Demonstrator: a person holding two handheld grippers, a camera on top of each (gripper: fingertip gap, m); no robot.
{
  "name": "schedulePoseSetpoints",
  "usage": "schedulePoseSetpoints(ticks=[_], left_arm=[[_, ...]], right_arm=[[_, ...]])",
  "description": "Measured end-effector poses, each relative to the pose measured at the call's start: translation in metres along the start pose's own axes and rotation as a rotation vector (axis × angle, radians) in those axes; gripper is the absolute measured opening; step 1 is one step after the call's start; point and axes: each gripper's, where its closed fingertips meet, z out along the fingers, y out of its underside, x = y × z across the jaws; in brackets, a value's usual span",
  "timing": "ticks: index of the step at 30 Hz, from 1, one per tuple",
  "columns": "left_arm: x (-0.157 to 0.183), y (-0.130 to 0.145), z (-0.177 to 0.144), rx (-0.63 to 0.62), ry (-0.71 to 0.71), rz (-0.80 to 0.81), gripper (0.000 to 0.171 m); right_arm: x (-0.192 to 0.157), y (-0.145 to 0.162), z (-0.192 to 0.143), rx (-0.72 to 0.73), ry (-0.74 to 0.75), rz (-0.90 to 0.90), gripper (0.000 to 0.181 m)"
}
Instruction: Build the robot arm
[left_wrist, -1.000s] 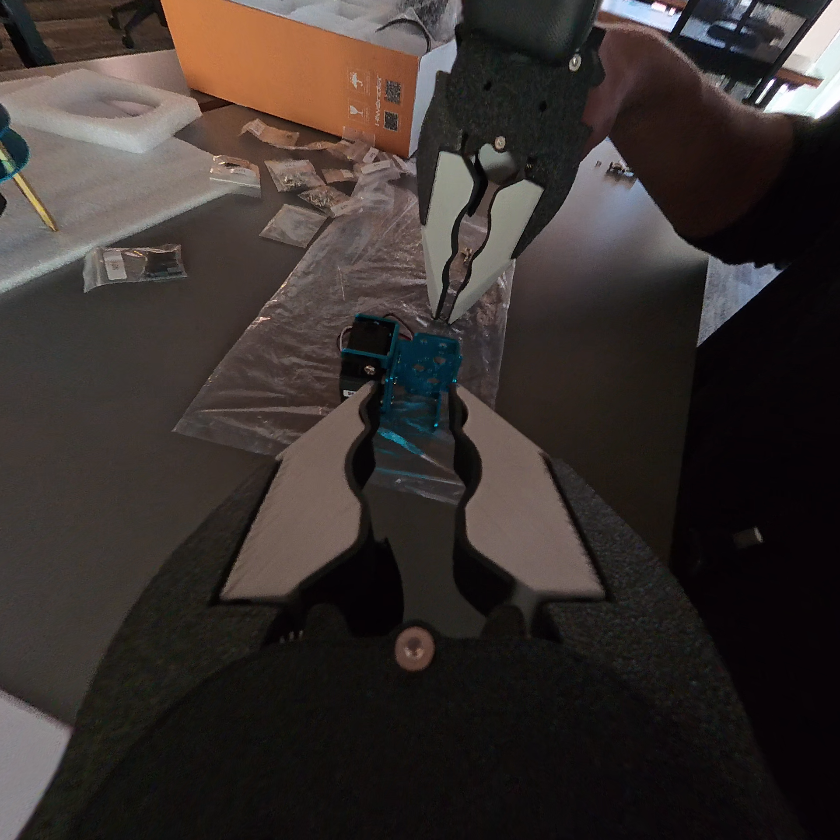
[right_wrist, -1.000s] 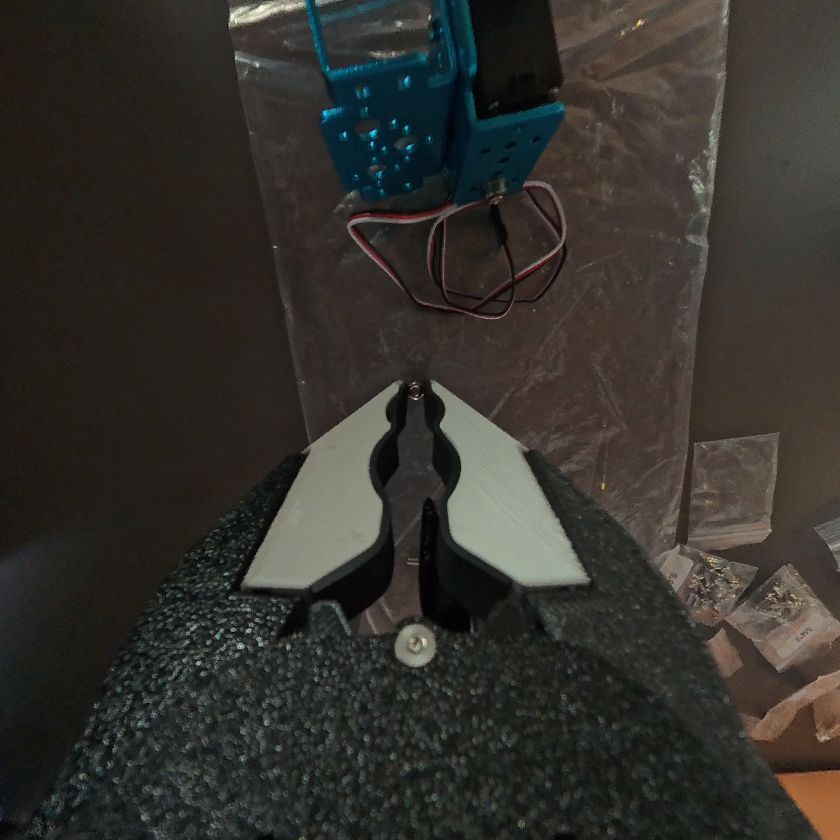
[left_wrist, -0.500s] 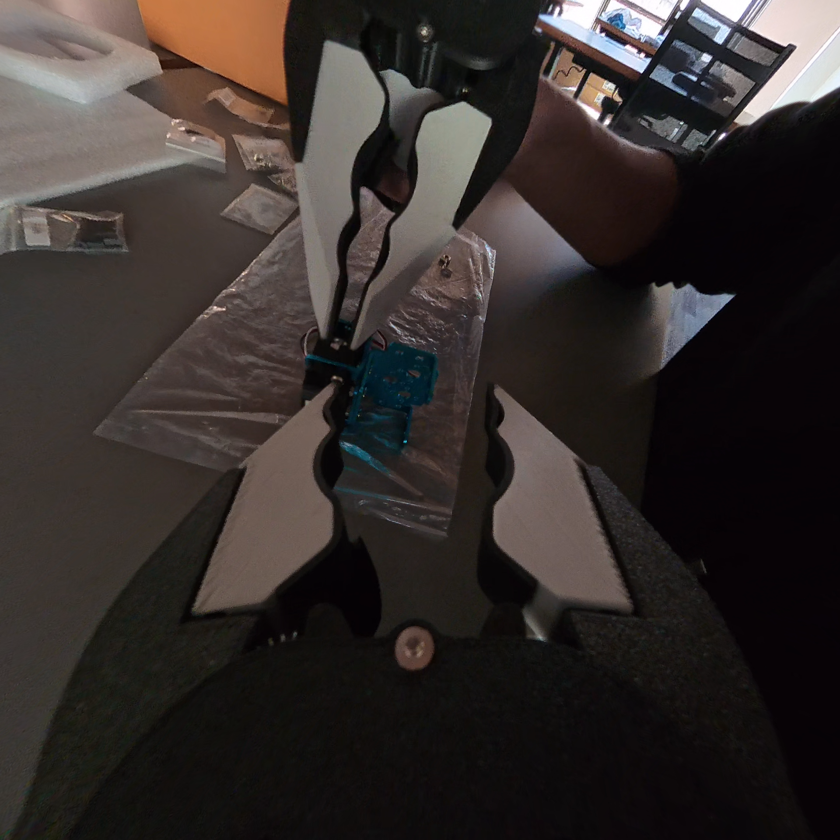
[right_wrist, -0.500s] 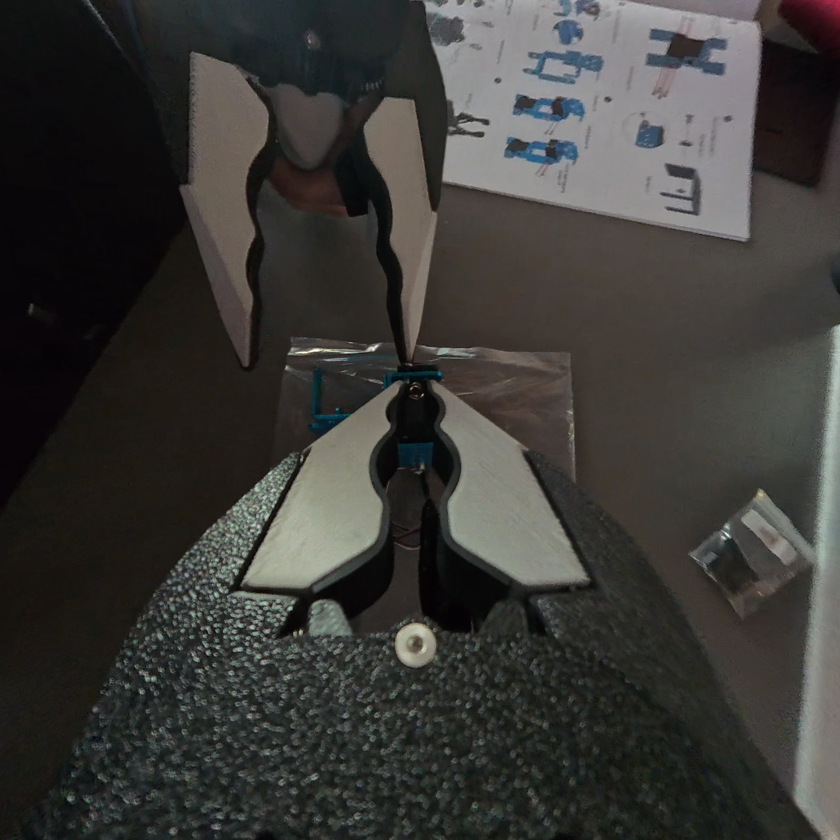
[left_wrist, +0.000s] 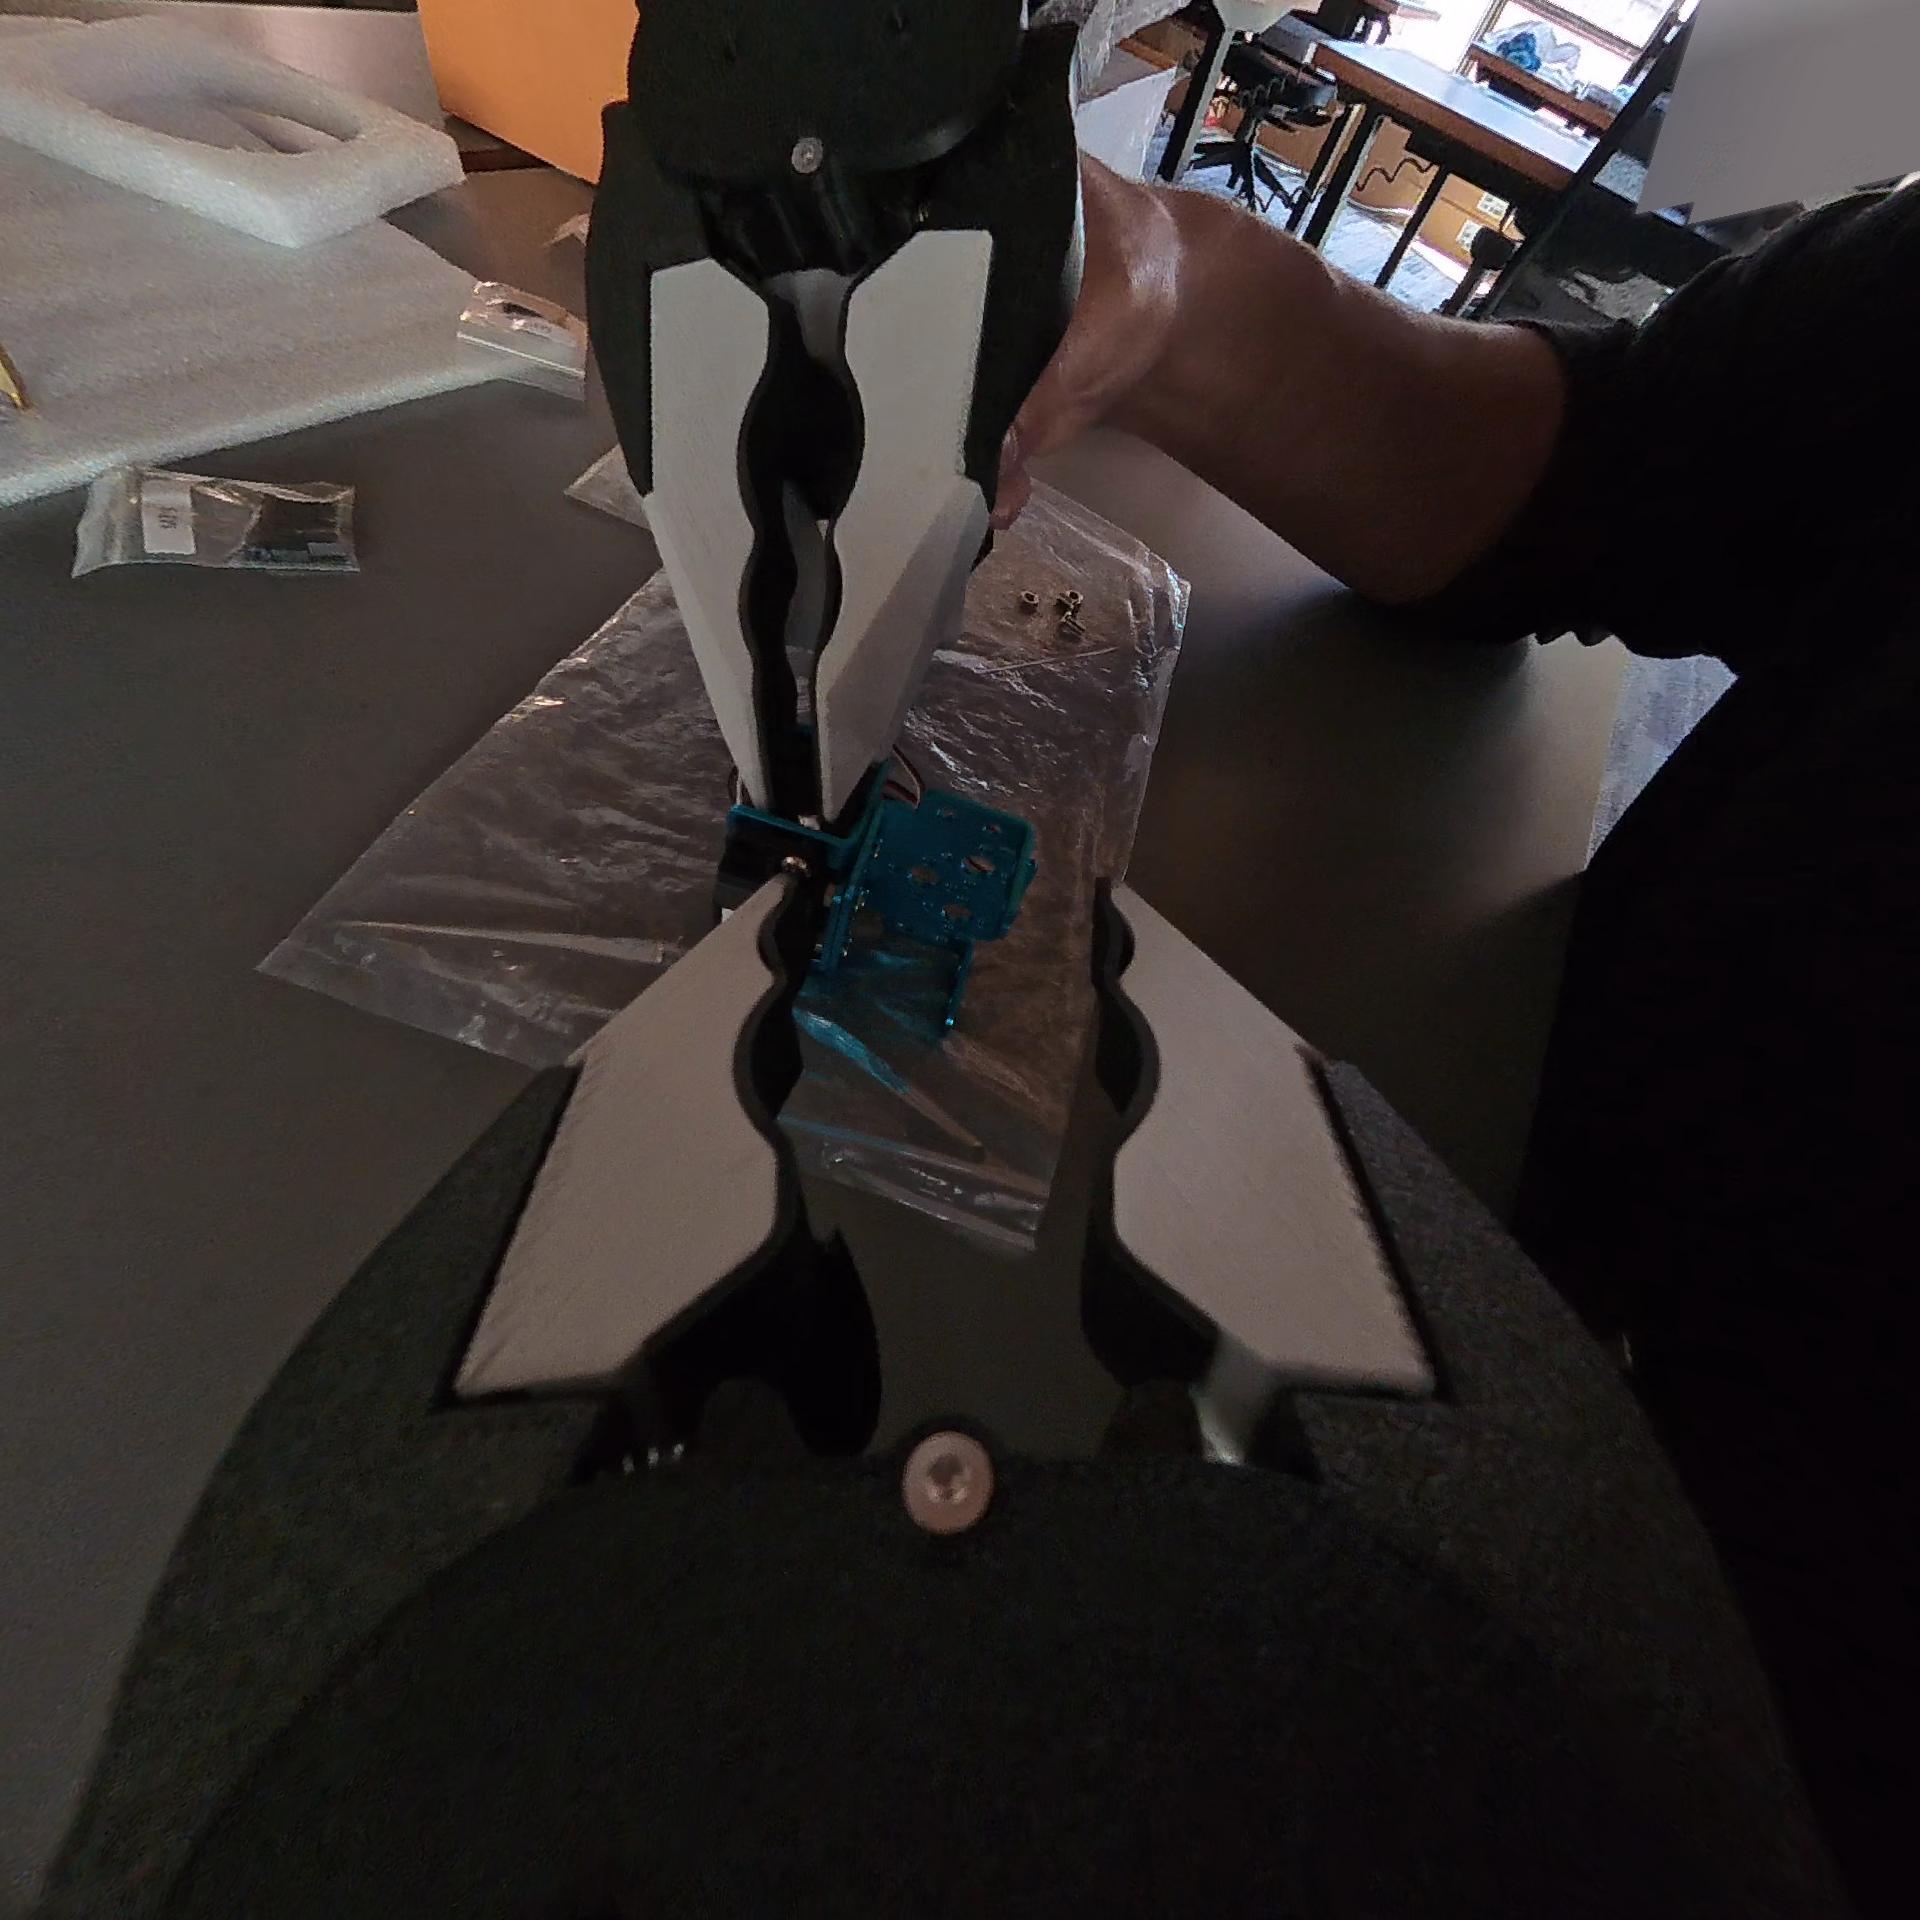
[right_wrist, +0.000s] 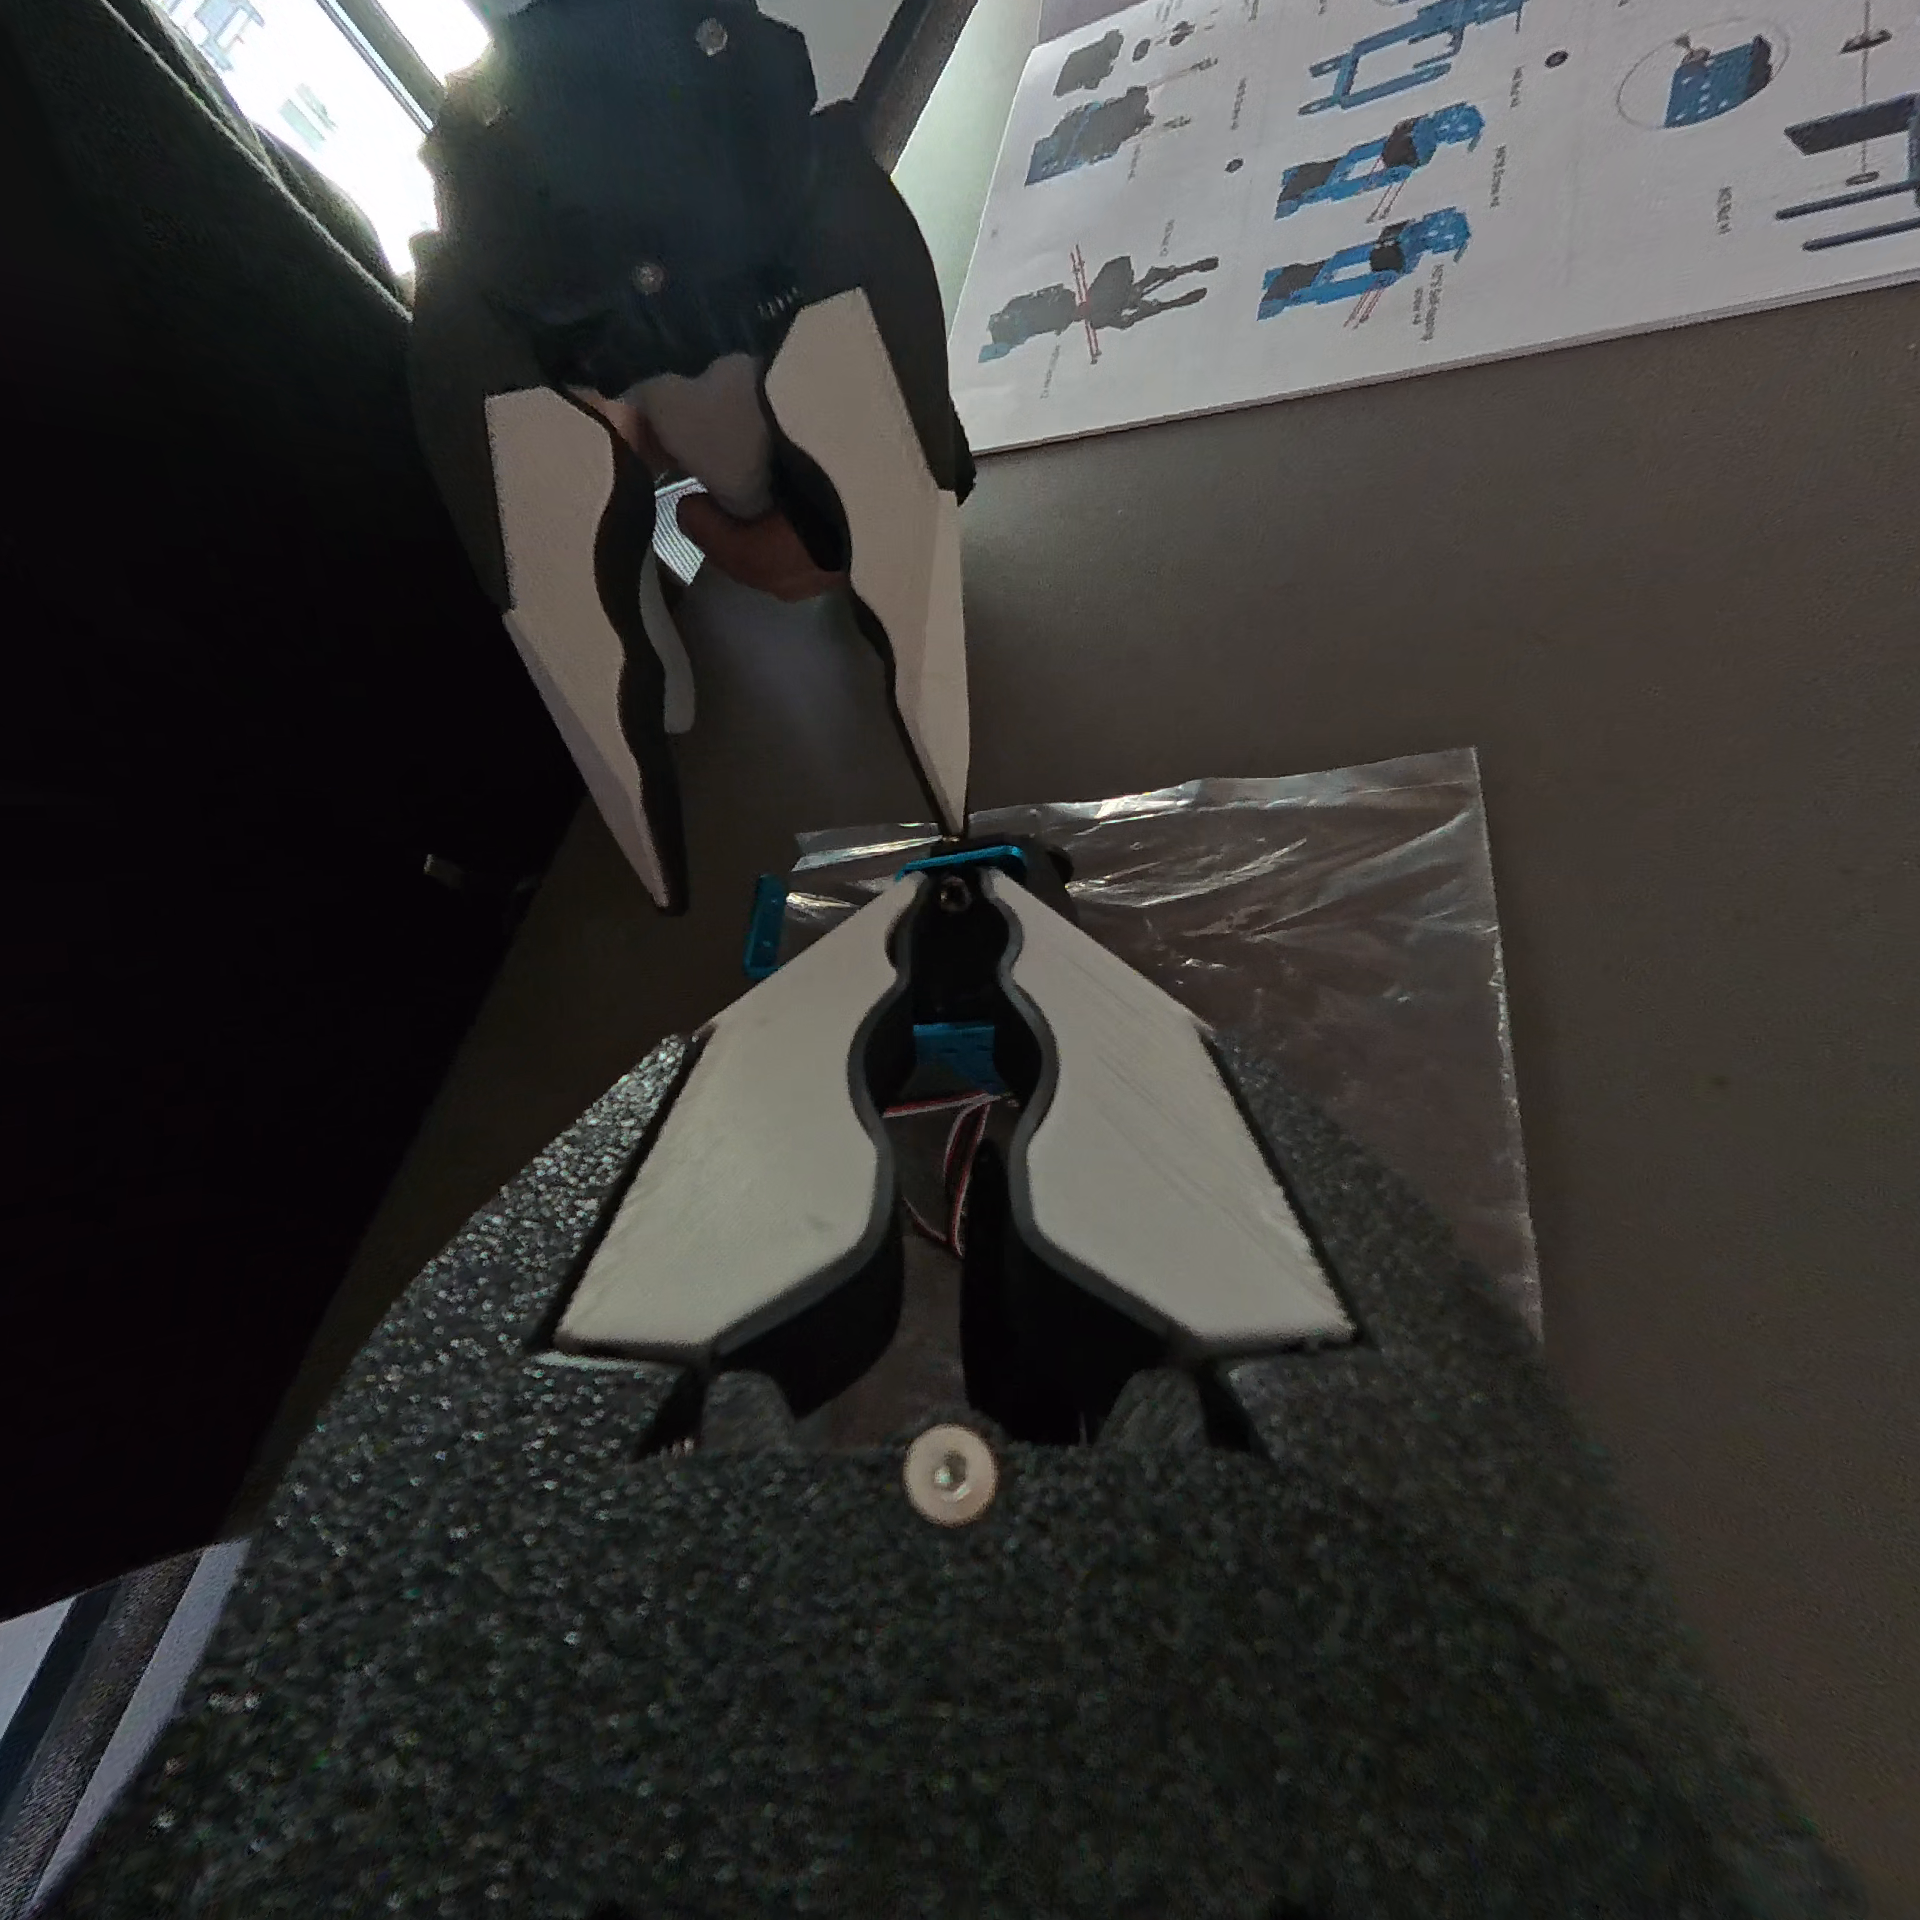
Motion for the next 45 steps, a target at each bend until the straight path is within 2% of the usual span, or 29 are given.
schedulePoseSetpoints(ticks=[10,17,21,37,45], left_arm=[[0.000,0.001,0.000,-0.001,-0.008,-0.001,0.055],[-0.002,0.002,0.001,-0.011,-0.020,0.007,0.056],[-0.002,0.003,0.002,-0.018,-0.028,0.017,0.056],[0.002,0.001,0.001,-0.009,-0.024,0.024,0.056],[0.002,-0.001,0.002,-0.004,-0.027,0.026,0.056]], right_arm=[[-0.002,-0.001,-0.007,-0.009,0.015,-0.029,0.010],[-0.002,0.000,-0.008,-0.119,0.101,-0.208,0.004],[-0.001,0.001,-0.001,-0.143,0.069,-0.186,0.003],[0.007,-0.004,-0.011,-0.164,0.144,-0.234,0.008],[0.010,0.005,-0.007,-0.217,0.151,-0.249,0.006]])
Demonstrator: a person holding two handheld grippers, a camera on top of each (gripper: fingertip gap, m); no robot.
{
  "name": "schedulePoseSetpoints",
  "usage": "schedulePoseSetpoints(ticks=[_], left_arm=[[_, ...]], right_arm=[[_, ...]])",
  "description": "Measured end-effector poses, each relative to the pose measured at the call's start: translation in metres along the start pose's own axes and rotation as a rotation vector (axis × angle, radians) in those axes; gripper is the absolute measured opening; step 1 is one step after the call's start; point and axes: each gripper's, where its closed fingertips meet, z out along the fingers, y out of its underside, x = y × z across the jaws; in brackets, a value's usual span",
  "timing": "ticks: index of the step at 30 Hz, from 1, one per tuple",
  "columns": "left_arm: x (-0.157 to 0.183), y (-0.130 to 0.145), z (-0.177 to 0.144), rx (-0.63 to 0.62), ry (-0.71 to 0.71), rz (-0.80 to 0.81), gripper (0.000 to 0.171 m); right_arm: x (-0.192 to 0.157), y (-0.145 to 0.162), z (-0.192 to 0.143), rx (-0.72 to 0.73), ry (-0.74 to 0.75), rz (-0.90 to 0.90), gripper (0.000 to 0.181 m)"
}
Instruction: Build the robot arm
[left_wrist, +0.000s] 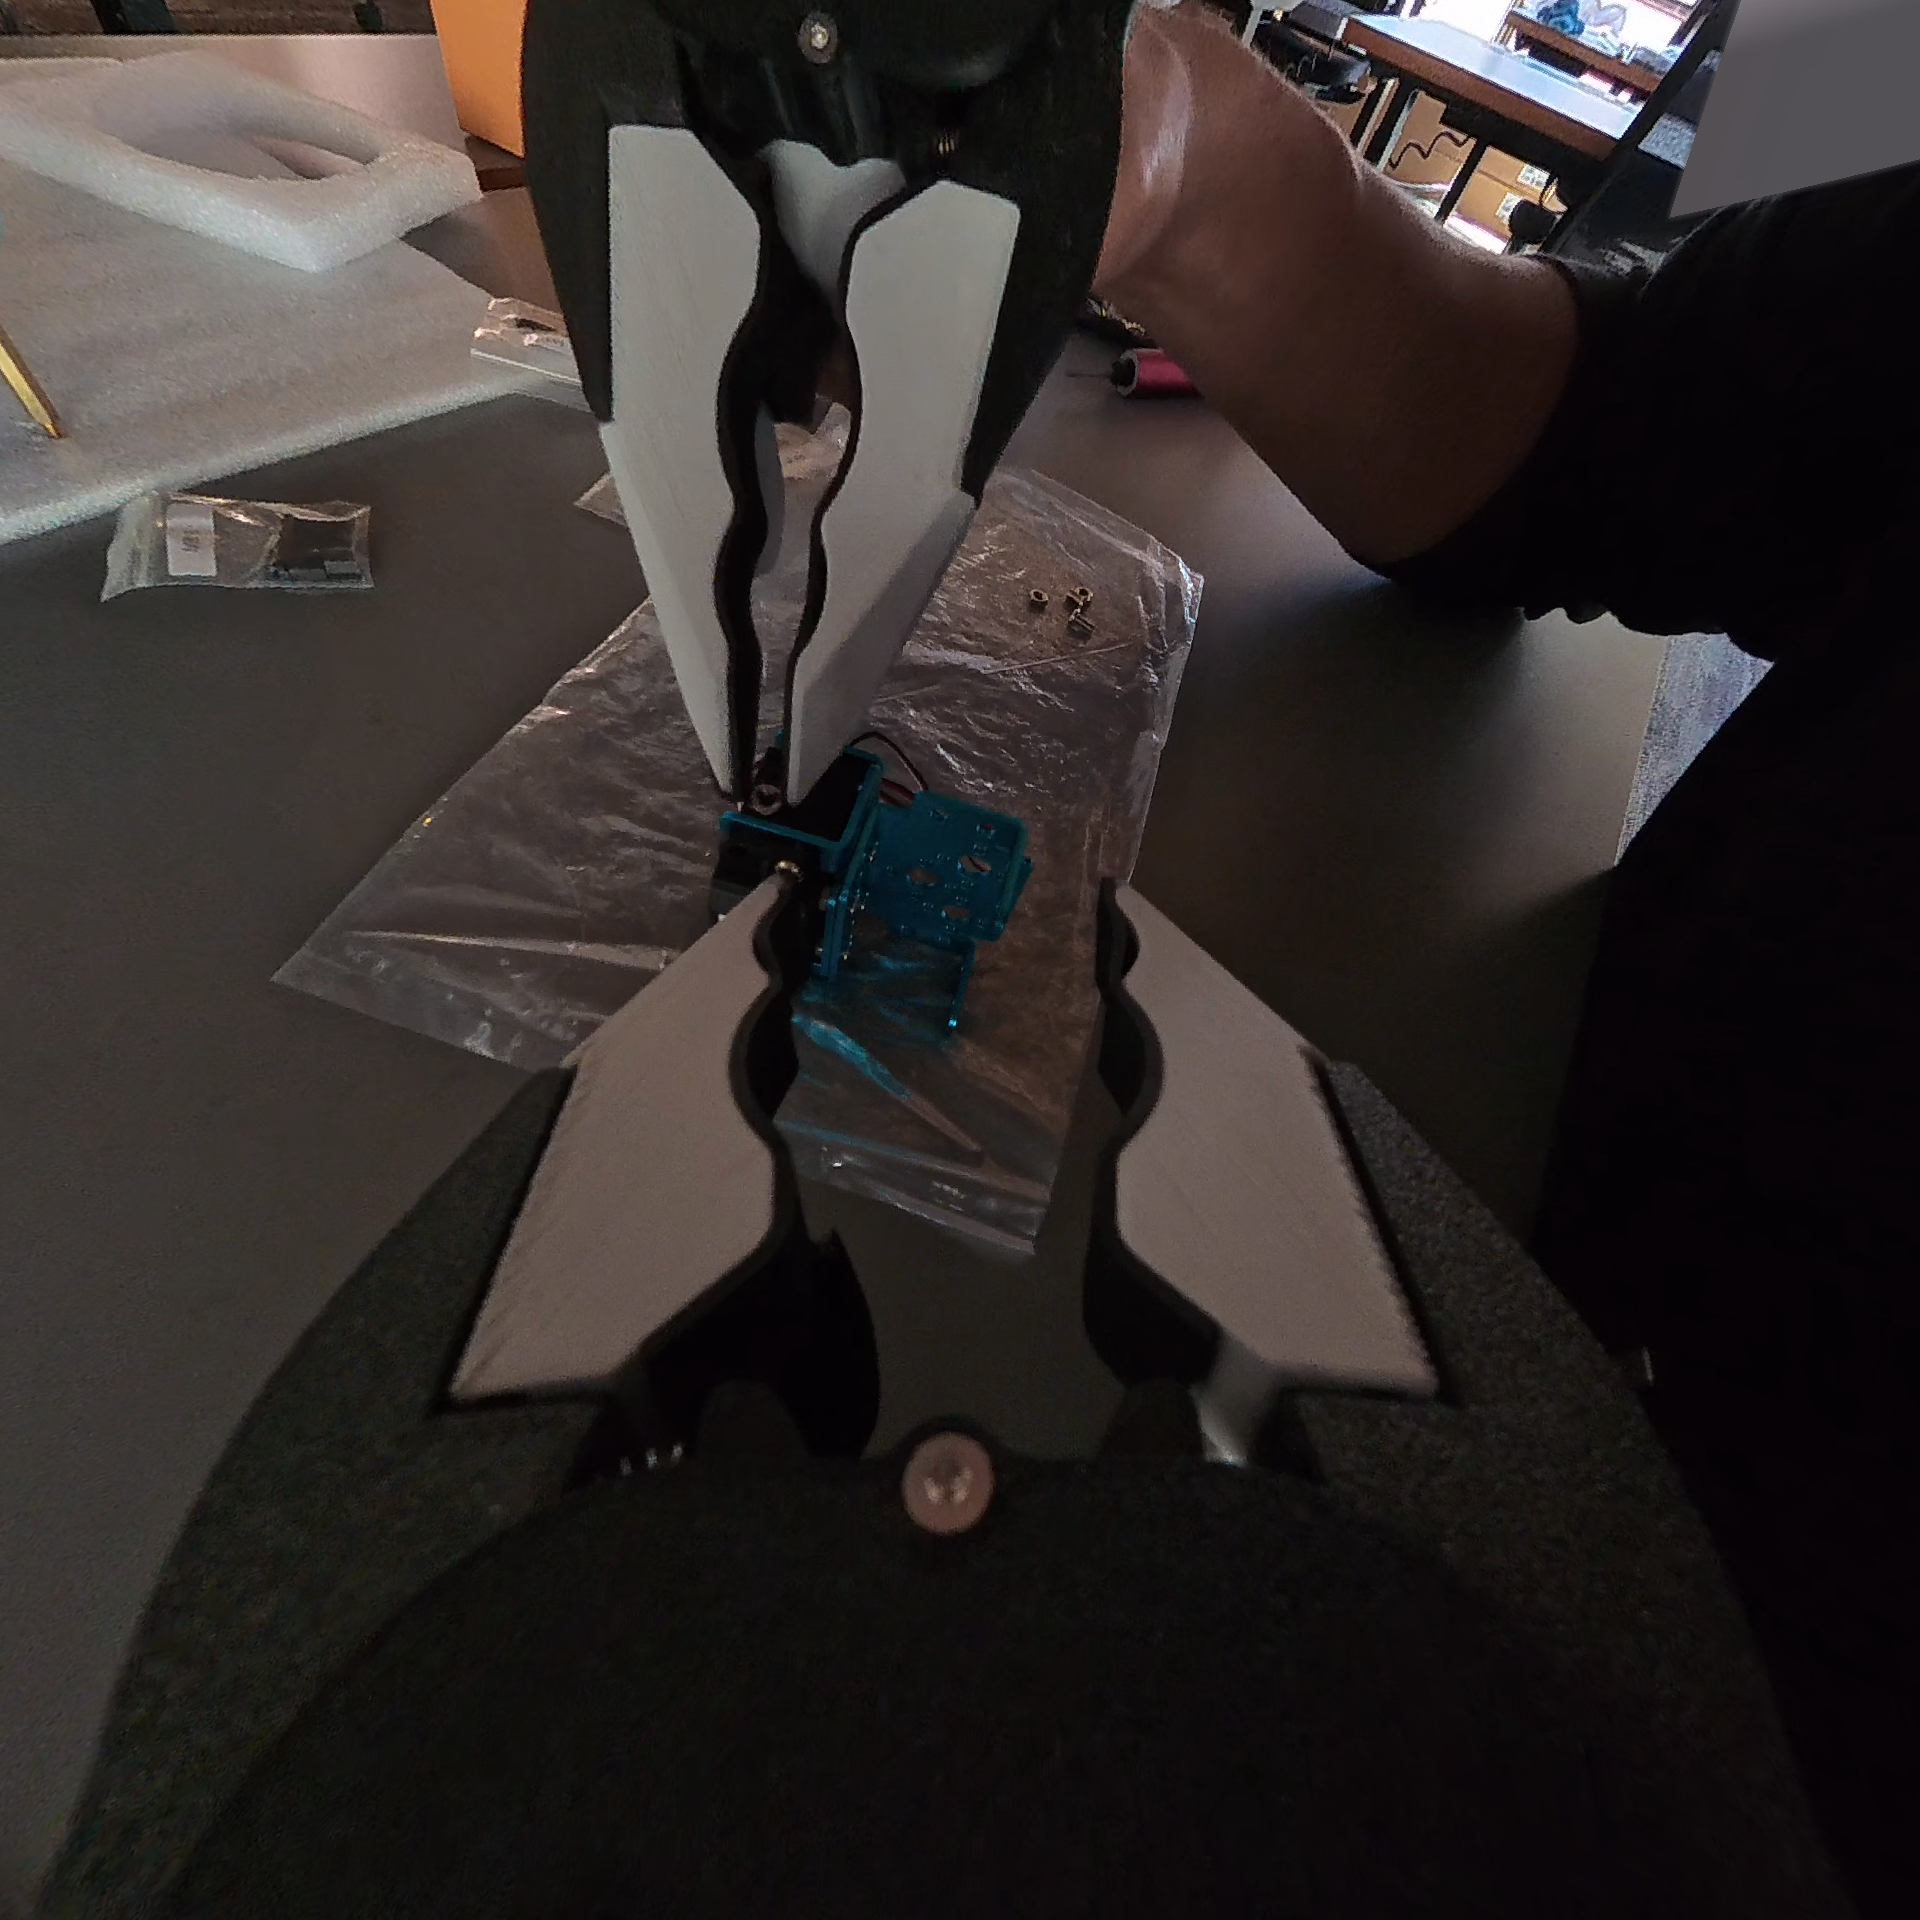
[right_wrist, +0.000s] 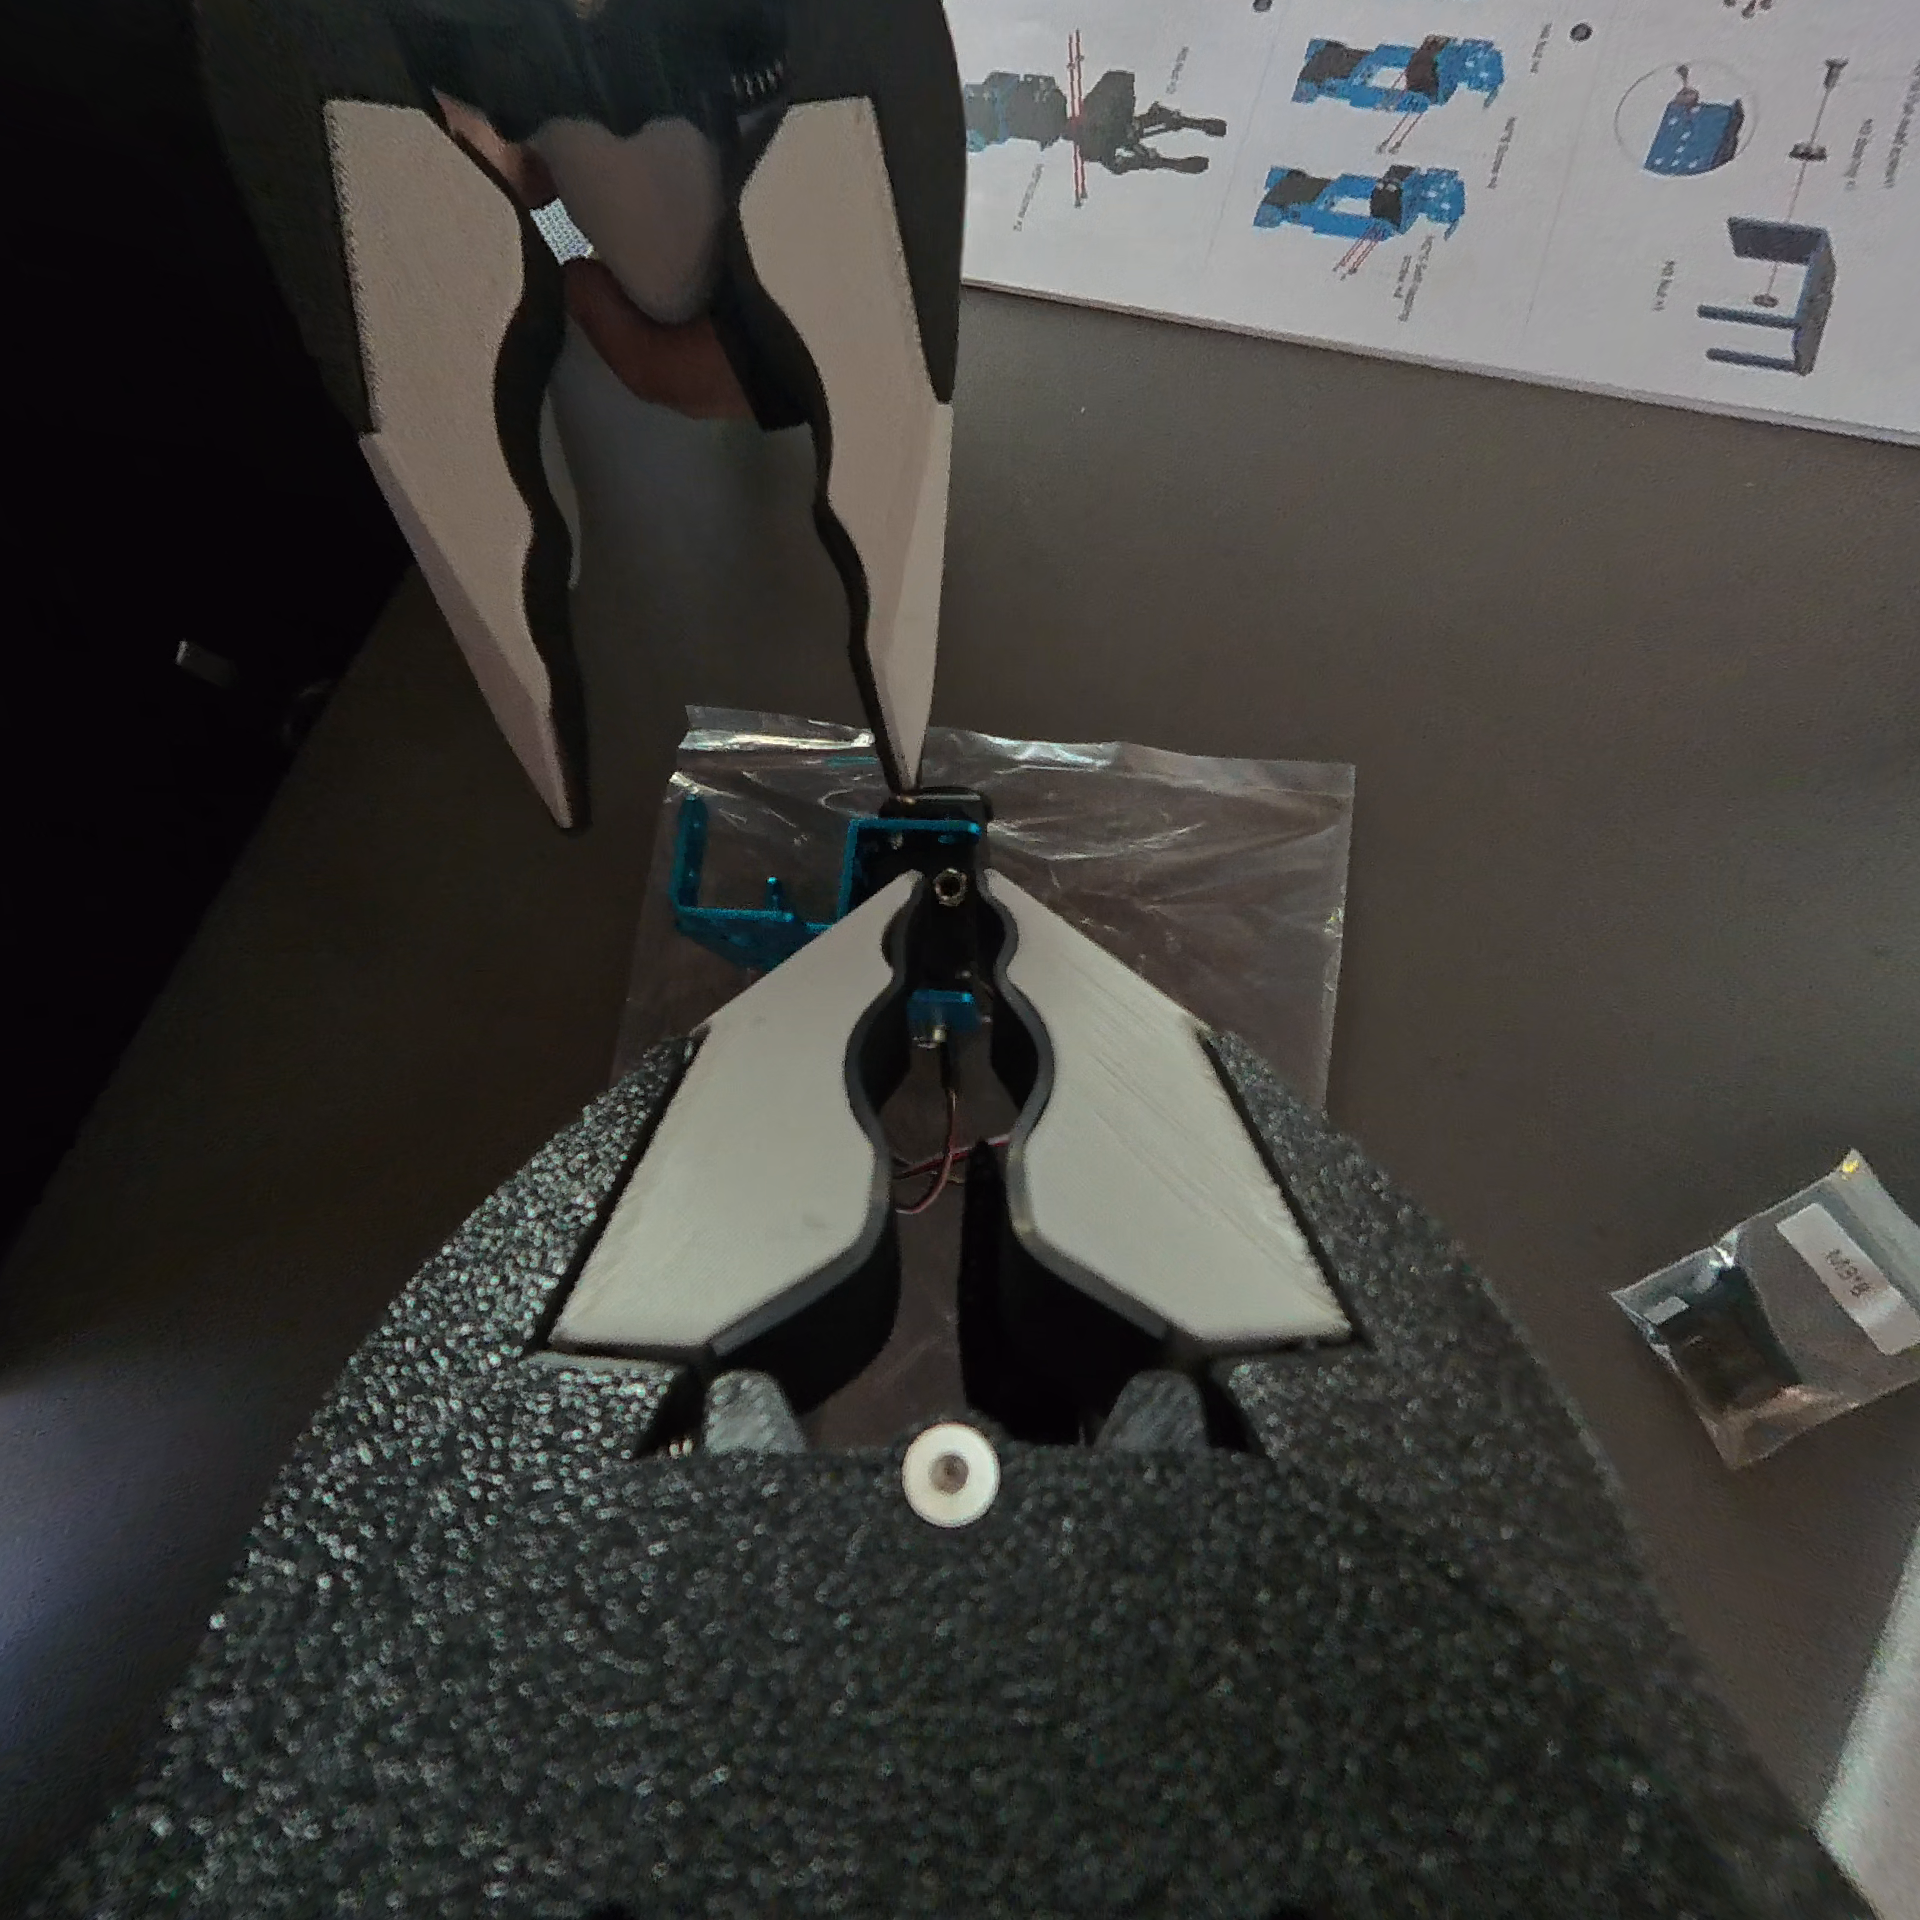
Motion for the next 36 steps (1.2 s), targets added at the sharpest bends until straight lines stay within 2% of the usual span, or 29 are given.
schedulePoseSetpoints(ticks=[5,9,36], left_arm=[[0.000,0.000,0.000,-0.002,-0.002,0.001,0.056],[0.000,0.000,0.000,-0.001,-0.002,-0.001,0.056],[0.000,0.001,0.002,0.003,-0.022,0.013,0.056]], right_arm=[[0.000,0.000,-0.002,-0.001,0.011,-0.019,0.006],[-0.008,-0.008,-0.005,0.054,-0.043,0.002,0.006],[-0.012,-0.005,0.002,0.097,-0.231,0.244,0.006]])
